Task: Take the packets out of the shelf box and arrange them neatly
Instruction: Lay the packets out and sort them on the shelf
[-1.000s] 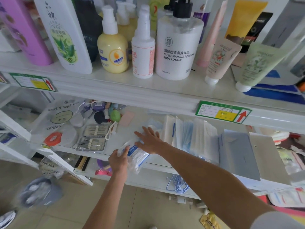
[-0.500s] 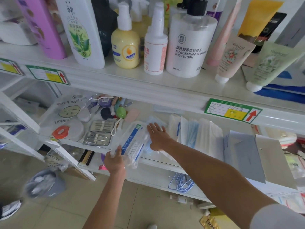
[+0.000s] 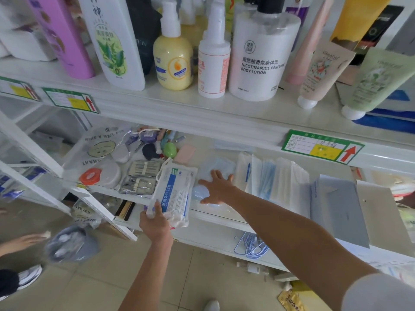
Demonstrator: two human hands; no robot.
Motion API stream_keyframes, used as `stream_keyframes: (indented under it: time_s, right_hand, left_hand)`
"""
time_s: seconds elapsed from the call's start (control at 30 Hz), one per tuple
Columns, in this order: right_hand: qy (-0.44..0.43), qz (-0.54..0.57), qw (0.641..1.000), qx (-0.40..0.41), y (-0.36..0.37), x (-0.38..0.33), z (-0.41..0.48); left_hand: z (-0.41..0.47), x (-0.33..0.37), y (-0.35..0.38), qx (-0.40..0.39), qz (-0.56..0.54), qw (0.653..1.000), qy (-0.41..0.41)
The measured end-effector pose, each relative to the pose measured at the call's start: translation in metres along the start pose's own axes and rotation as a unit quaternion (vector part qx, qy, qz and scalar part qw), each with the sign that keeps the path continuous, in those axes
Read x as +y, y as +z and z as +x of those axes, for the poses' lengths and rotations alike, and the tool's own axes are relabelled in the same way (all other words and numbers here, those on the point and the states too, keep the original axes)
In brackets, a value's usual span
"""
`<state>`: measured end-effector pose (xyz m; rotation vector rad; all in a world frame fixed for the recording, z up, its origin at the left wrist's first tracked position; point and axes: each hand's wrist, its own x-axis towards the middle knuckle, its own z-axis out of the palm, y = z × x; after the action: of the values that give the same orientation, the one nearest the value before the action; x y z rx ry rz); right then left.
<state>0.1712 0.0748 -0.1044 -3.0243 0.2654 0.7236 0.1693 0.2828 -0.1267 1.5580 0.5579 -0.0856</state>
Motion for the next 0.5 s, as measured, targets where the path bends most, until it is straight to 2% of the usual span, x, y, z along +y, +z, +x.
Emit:
stream_keyframes:
  time_s: [0.2,0.4,0.5]
  right_hand:
    - [0.054,-0.025,0.998,0.026,0.0,0.032,-0.014]
    - [0.001,-0.035,0.998,0.058,0.011,0.033,-0.021]
    - [0.0,-0.039,0.998,0.059,0.018,0.041,-0.027]
  left_hand:
    - [-0.004,-0.005,0.02,-0.018,0.08,0.997,0.012]
    - [-0.012,-0.021,0.043,-0.072,0.167,0.98,0.083]
    - [-0.007,-0.023,0.049,-0.08,0.217,0.964,0.131]
